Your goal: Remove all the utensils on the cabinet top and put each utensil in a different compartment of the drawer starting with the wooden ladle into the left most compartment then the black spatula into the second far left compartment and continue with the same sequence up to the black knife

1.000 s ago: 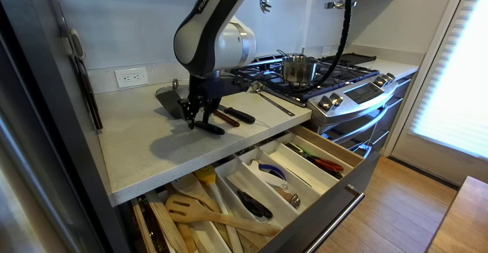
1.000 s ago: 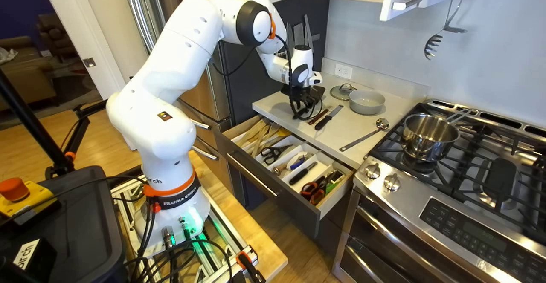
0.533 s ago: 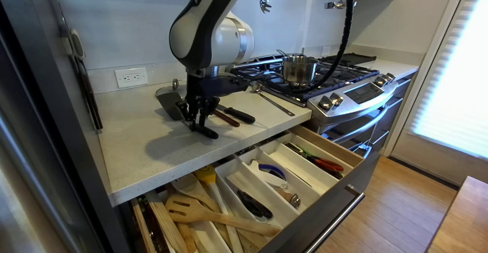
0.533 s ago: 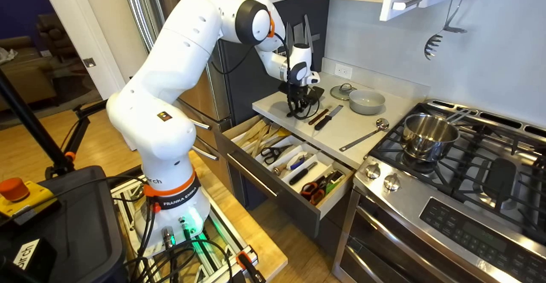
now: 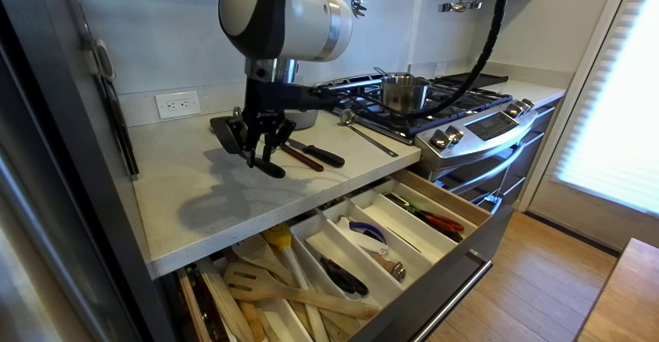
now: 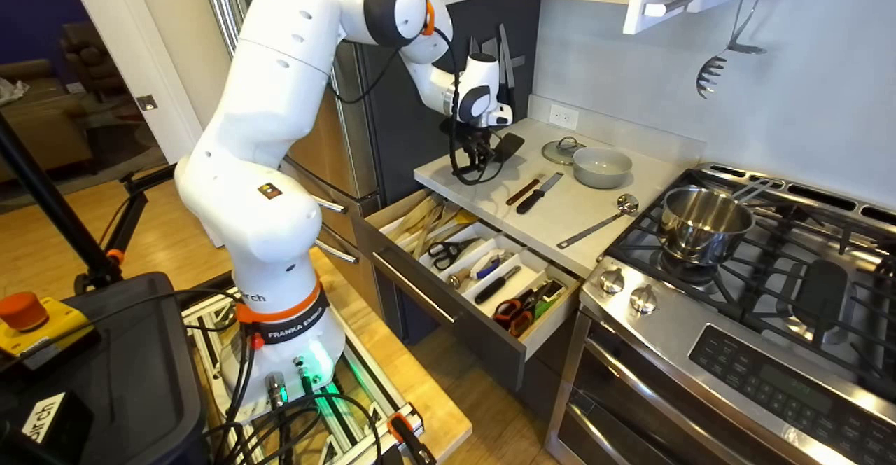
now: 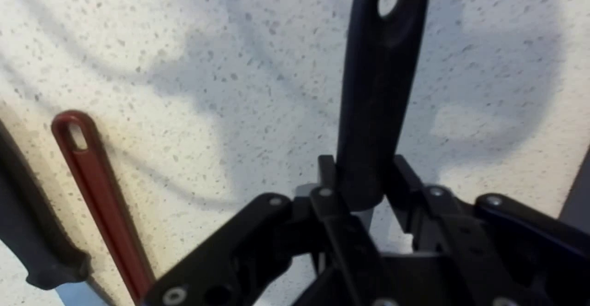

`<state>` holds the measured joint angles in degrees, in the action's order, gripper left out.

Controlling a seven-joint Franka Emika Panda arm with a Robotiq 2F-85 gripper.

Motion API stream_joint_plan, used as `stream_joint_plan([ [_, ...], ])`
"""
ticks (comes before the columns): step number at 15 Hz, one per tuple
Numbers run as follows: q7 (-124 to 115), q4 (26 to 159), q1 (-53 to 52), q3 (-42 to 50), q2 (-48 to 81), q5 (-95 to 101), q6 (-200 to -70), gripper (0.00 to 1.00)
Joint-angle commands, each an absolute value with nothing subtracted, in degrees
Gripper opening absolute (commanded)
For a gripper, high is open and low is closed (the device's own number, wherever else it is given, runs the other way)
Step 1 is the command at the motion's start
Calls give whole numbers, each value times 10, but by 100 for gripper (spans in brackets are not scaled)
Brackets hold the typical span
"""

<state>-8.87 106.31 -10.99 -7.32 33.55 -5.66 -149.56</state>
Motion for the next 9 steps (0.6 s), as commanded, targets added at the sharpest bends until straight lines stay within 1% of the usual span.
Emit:
stream_joint_plan([
  [1, -77, 1178, -83, -108, 245, -117, -1502, 8],
  [6, -33, 1280, -51, -145, 160, -210, -1472, 8],
  [9, -2, 1330, -38, -148, 118, -261, -1433, 8],
])
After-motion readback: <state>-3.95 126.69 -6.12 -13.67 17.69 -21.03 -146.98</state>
